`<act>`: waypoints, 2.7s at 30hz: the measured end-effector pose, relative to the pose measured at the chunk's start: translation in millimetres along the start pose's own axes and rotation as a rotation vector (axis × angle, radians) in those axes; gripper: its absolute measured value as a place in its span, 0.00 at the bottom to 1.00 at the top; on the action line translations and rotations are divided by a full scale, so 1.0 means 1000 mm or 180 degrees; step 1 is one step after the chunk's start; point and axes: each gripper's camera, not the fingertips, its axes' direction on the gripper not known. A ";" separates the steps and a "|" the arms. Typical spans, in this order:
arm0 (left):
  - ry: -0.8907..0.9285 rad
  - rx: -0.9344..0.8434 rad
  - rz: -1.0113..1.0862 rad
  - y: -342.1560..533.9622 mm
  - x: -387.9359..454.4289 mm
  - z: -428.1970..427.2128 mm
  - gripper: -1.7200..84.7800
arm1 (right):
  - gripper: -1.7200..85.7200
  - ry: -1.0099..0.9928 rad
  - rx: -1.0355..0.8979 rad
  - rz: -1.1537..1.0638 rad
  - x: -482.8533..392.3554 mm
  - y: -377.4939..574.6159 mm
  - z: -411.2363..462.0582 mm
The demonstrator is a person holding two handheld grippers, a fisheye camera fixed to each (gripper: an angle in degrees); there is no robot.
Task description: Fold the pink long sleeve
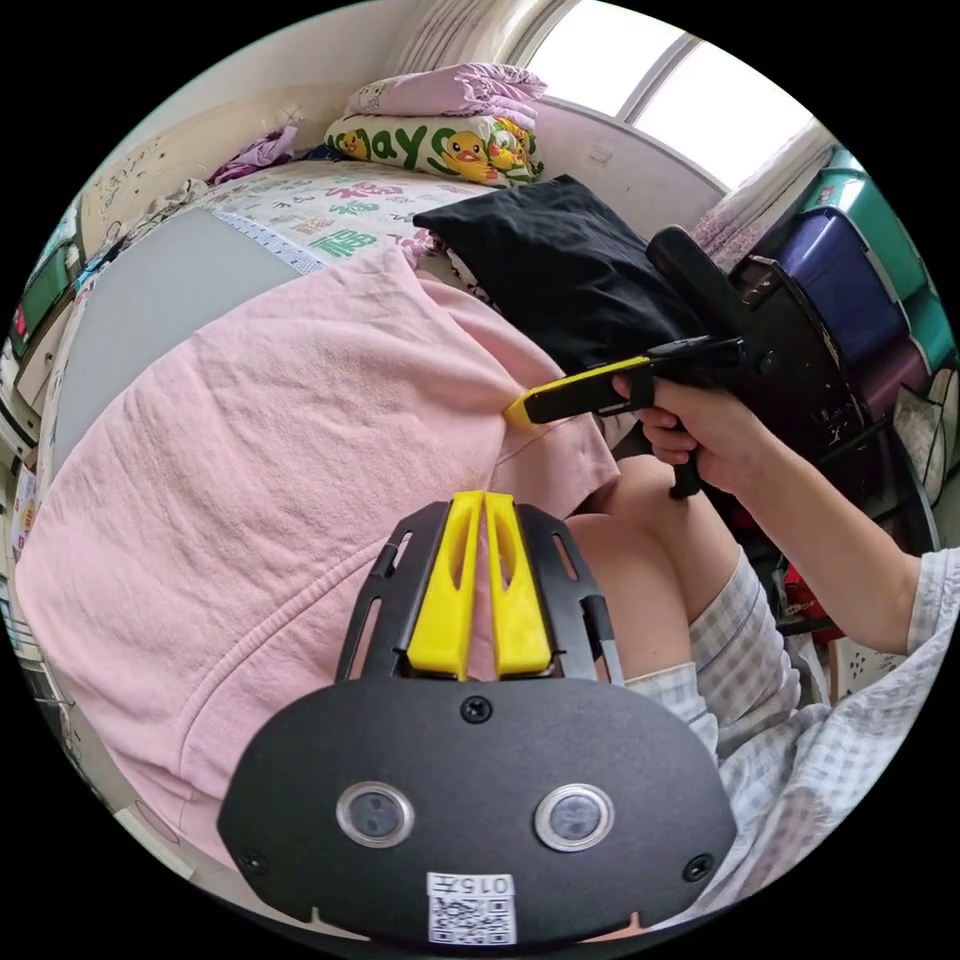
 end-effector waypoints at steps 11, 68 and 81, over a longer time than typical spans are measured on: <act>0.0332 0.0501 0.0049 -0.036 -0.007 -0.063 0.09 | 0.15 -0.0828 0.0908 0.0357 0.035 0.037 -0.028; 0.0417 0.2256 -0.2615 0.322 -0.249 -0.274 0.12 | 0.12 0.0422 0.0358 -0.2336 -0.389 0.138 0.264; 0.0668 0.1896 -0.2486 0.295 -0.296 -0.273 0.04 | 0.05 0.1322 -0.0210 -0.2690 -0.435 0.155 0.381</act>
